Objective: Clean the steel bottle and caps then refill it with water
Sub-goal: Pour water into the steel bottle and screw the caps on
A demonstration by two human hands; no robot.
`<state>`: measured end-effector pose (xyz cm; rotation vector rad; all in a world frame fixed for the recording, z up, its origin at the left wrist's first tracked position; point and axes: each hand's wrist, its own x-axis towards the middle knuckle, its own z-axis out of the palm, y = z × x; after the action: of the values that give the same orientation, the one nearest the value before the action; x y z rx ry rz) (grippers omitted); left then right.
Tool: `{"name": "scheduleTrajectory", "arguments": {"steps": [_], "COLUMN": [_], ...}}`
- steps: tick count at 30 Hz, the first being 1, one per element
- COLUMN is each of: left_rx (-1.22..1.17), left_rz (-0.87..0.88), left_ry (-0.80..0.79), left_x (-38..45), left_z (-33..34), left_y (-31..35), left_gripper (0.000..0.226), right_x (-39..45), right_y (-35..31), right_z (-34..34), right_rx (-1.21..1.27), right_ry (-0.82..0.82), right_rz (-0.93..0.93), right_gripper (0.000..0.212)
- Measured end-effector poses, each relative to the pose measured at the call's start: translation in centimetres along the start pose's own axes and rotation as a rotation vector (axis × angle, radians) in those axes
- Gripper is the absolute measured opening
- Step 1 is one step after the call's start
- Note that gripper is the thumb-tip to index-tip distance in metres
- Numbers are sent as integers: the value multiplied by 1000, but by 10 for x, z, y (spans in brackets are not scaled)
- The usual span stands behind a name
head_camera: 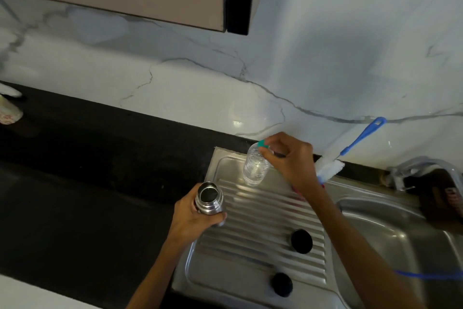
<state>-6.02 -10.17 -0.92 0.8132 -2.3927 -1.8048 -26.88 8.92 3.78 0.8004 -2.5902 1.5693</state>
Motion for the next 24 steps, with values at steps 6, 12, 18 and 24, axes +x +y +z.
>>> {"name": "scheduleTrajectory", "arguments": {"steps": [6, 12, 18, 24], "left_rx": [-19, -16, -35, -29], "left_rz": [-22, -13, -15, -20], "left_ry": [8, 2, -2, 7], "left_x": [-7, -8, -6, -5], "left_z": [-1, -9, -12, -11], "left_y": [-7, -12, -9, -14], "left_gripper": [67, 70, 68, 70], "right_x": [-5, -13, -23, -25], "right_y": [15, 17, 22, 16], "right_z": [9, 17, 28, 38], "right_rx": [-285, -302, -222, -216], "right_ry": [19, 114, 245, 180], "right_rz": [-195, -189, -214, -112], "right_gripper": [26, 29, 26, 34]}}
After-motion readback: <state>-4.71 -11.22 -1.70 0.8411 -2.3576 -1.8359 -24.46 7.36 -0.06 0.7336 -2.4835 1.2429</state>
